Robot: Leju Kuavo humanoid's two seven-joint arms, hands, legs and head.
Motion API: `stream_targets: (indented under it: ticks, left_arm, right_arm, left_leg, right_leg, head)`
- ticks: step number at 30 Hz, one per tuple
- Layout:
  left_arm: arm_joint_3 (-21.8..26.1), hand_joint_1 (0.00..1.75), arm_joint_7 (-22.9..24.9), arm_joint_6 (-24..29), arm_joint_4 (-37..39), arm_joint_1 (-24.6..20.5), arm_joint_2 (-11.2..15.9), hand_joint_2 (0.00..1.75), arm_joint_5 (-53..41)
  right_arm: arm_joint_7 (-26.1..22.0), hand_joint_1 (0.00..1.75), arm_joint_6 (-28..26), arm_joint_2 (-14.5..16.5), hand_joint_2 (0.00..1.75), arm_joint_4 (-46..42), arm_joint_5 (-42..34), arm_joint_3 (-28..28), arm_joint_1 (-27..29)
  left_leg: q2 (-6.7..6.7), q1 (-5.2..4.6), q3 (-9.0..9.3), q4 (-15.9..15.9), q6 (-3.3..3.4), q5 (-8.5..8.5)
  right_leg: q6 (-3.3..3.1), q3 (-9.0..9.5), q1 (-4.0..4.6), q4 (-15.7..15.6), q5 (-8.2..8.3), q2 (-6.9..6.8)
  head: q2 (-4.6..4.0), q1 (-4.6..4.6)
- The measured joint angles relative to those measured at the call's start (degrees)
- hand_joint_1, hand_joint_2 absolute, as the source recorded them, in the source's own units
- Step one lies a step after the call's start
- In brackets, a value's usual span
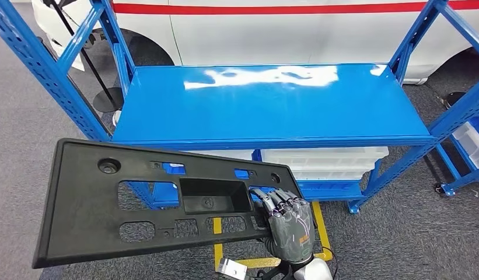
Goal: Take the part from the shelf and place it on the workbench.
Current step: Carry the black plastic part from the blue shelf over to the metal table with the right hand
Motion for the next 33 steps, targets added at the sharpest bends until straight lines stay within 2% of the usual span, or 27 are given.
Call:
stream_targets:
  ticks: [1,2,4,6,8,10,11,12,13,15,16,17,19,21,22,24,25,26,27,28,29,31,32,33]
  left_arm:
    - [0.0,0.00,0.0,0.0,0.0,0.0,0.0,1.75,0.0]
    - [0.0,0.00,-0.1,0.0,0.0,0.0,0.0,1.75,0.0]
    - [0.0,0.00,-0.1,0.0,0.0,0.0,0.0,1.75,0.1]
    - [0.0,0.00,-0.2,0.0,0.0,0.0,0.0,1.75,0.1]
    - [0.0,0.00,-0.3,0.0,0.0,0.0,0.0,1.75,0.1]
    - [0.0,0.00,-0.3,0.0,0.0,0.1,0.0,1.75,0.1]
    - [0.0,0.00,-0.3,0.0,0.0,0.1,0.0,1.75,0.1]
    - [0.0,0.00,-0.3,0.0,0.0,0.2,0.0,1.75,0.1]
    - [0.0,0.00,-0.3,0.0,0.0,0.2,0.0,1.75,0.1]
    - [0.0,0.00,-0.3,0.1,0.0,0.2,0.0,1.75,0.1]
    - [0.0,0.00,-0.4,0.1,0.0,0.2,0.1,1.75,0.1]
    - [0.0,0.00,-0.4,0.2,0.0,0.1,0.1,1.75,0.1]
    - [0.0,0.00,-0.4,0.3,0.0,0.2,0.1,1.75,0.1]
    - [0.0,0.00,-0.4,0.3,0.0,0.3,0.1,1.75,0.1]
    - [0.0,0.00,-0.4,0.3,0.0,0.3,0.1,1.75,0.1]
    - [0.0,0.00,-0.4,0.3,0.0,0.2,0.1,1.75,0.1]
    - [0.0,0.00,-0.5,0.3,0.0,0.1,0.1,1.75,0.1]
    - [0.0,0.00,-0.5,0.3,0.0,0.2,0.1,1.75,0.2]
    - [0.0,0.00,-0.5,0.3,0.0,0.2,0.1,1.75,0.2]
    - [0.0,0.00,-0.5,0.3,0.0,0.2,0.1,1.75,0.2]
    - [0.0,0.00,-0.5,0.3,0.0,0.2,0.1,1.75,0.3]
    - [0.0,0.00,-0.5,0.3,0.0,0.2,0.1,1.75,0.4]
    - [0.0,0.00,-0.5,0.3,0.0,0.2,0.1,1.75,0.4]
    - [0.0,0.00,-0.6,0.3,0.0,0.2,0.1,1.75,0.5]
  right_arm:
    - [-0.1,1.75,0.0,-0.1,1.75,0.0,-0.4,0.1,0.0]
    - [-0.1,1.75,0.0,-0.1,1.75,0.0,-0.7,0.2,0.0]
    - [0.0,1.75,0.0,-0.4,1.75,0.1,-1.2,0.4,0.0]
    - [0.2,1.75,0.0,-0.6,1.75,0.2,-1.7,0.8,-0.1]
    - [0.3,1.75,0.0,-0.8,1.75,0.2,-2.1,1.1,-0.2]
    - [0.4,1.75,0.0,-0.9,1.75,0.3,-2.4,1.2,-0.2]
    - [0.4,1.75,0.0,-1.0,1.75,0.4,-2.4,1.3,-0.2]
    - [0.4,1.75,0.0,-1.1,1.75,0.5,-2.5,1.3,-0.1]
    - [0.5,1.75,0.0,-1.2,1.75,0.5,-2.5,1.4,-0.1]
    - [0.5,1.75,0.0,-1.3,1.75,0.5,-2.5,1.5,-0.1]
    - [0.5,1.75,0.0,-1.3,1.75,0.5,-2.6,1.5,-0.2]
    - [0.5,1.75,0.0,-1.3,1.75,0.5,-2.6,1.6,-0.2]
    - [0.5,1.75,0.0,-1.4,1.75,0.5,-2.6,1.6,-0.2]
    - [0.5,1.75,0.0,-1.4,1.75,0.5,-2.7,1.6,-0.2]
    - [0.5,1.75,0.0,-1.5,1.75,0.5,-2.8,1.6,-0.2]
    - [0.6,1.75,0.0,-1.6,1.75,0.5,-2.9,1.6,-0.2]
    - [0.6,1.75,0.0,-1.7,1.75,0.5,-3.0,1.6,-0.2]
    - [0.6,1.75,0.0,-1.8,1.75,0.5,-3.0,1.6,-0.1]
    - [0.6,1.75,0.0,-1.9,1.75,0.5,-3.0,1.6,0.0]
    - [0.6,1.75,0.0,-2.0,1.75,0.5,-3.0,1.6,0.0]
    - [0.7,1.75,0.0,-2.1,1.75,0.5,-3.1,1.6,0.1]
    - [0.6,1.75,0.0,-2.2,1.75,0.4,-3.1,1.6,0.1]
    - [0.5,1.75,0.0,-2.2,1.75,0.3,-3.1,1.6,0.1]
    - [0.4,1.75,0.0,-2.2,1.75,0.2,-3.1,1.6,0.3]
  left_leg:
    - [-0.02,-0.11,-0.22,0.3,-0.22,0.03]
    - [-0.02,-0.19,-0.42,0.4,-0.52,0.12]
    - [-0.01,-0.30,-0.69,0.5,-1.24,0.45]
    - [-0.05,-0.17,-1.11,0.9,-1.92,0.03]
    - [-0.12,0.02,-2.76,4.7,-2.55,-2.82]
    - [-0.14,0.22,-5.52,11.7,-3.10,-6.76]
    - [-0.13,0.32,-6.58,14.7,-3.30,-7.89]
    - [-0.13,0.37,-6.79,15.8,-3.41,-7.94]
    - [-0.12,0.41,-5.93,14.8,-3.44,-6.93]
    - [-0.14,0.44,-1.87,7.6,-3.17,-3.43]
    - [-0.17,0.33,0.08,3.9,-2.94,-2.24]
    - [-0.21,0.22,1.25,1.4,-2.70,-1.65]
    - [-0.28,-0.03,1.66,0.0,-2.26,-1.59]
    - [-0.24,0.19,1.58,-0.5,-1.51,-1.12]
    - [-0.16,0.33,1.58,-0.8,-1.04,-0.84]
    - [0.03,0.46,1.47,-1.1,-0.34,-0.42]
    - [0.12,0.42,1.33,-1.1,-0.19,-0.34]
    - [0.22,0.38,1.22,-1.1,-0.15,-0.32]
    - [0.34,0.35,1.14,-1.0,-0.13,-0.31]
    - [0.45,0.34,1.10,-0.9,-0.13,-0.31]
    - [0.55,0.34,1.08,-0.8,-0.19,-0.36]
    - [0.74,0.20,1.03,-0.3,-0.51,-0.59]
    - [0.82,0.06,0.93,-0.1,-0.78,-0.71]
    - [0.98,-0.07,0.83,0.1,-1.04,-0.80]
  right_leg:
    - [-0.25,1.67,0.11,-3.1,0.93,0.01]
    - [-0.50,2.56,0.24,-5.1,1.32,0.03]
    - [-0.99,2.47,0.47,-5.9,1.54,0.11]
    - [-1.75,2.29,0.22,-6.2,2.11,0.04]
    - [-2.47,1.99,-0.04,-6.6,2.68,-0.16]
    - [-2.72,1.50,0.01,-6.5,2.99,-0.28]
    - [-2.72,1.28,0.04,-6.5,3.11,-0.32]
    - [-2.68,1.10,0.05,-6.4,3.19,-0.33]
    - [-2.64,1.00,0.04,-6.3,3.24,-0.33]
    - [-2.51,0.96,0.03,-6.1,3.27,-0.31]
    - [-2.34,0.86,0.12,-6.0,3.30,-0.29]
    - [-2.06,0.69,0.21,-5.9,3.40,-0.28]
    - [-1.38,0.32,0.34,-5.9,3.71,-0.24]
    - [-0.82,0.16,0.37,-5.8,3.65,-0.18]
    - [-0.61,-0.26,0.37,-4.9,2.82,-0.11]
    - [-0.30,-2.58,0.27,0.5,-0.61,0.03]
    - [-0.18,-4.31,0.23,4.3,-2.60,0.06]
    - [-0.07,-5.81,0.18,7.7,-3.90,0.06]
    - [0.01,-6.56,0.11,9.5,-4.18,0.06]
    - [0.03,-6.27,0.05,9.3,-3.37,0.04]
    - [-0.02,-4.89,-0.01,6.8,-1.65,-0.05]
    - [-0.32,-0.86,0.11,-1.0,1.70,-0.87]
    - [-0.53,0.46,0.23,-3.8,2.50,-1.25]
    - [-0.72,1.05,0.36,-5.2,2.68,-1.51]
  head:
    - [0.00,-0.01]
    - [0.00,-0.02]
    - [0.00,-0.03]
    - [0.00,-0.03]
    - [0.00,-0.07]
    - [0.00,-0.09]
    - [0.00,-0.09]
    - [0.00,-0.10]
    - [0.00,-0.10]
    - [0.00,-0.09]
    - [0.00,-0.09]
    - [0.00,-0.08]
    - [0.00,-0.07]
    - [0.00,-0.05]
    - [0.00,-0.02]
    - [0.00,0.03]
    - [0.00,0.06]
    - [0.00,0.05]
    - [0.00,0.05]
    - [0.00,0.06]
    - [0.00,0.06]
    - [0.00,0.07]
    - [0.00,0.05]
    - [0.00,0.03]
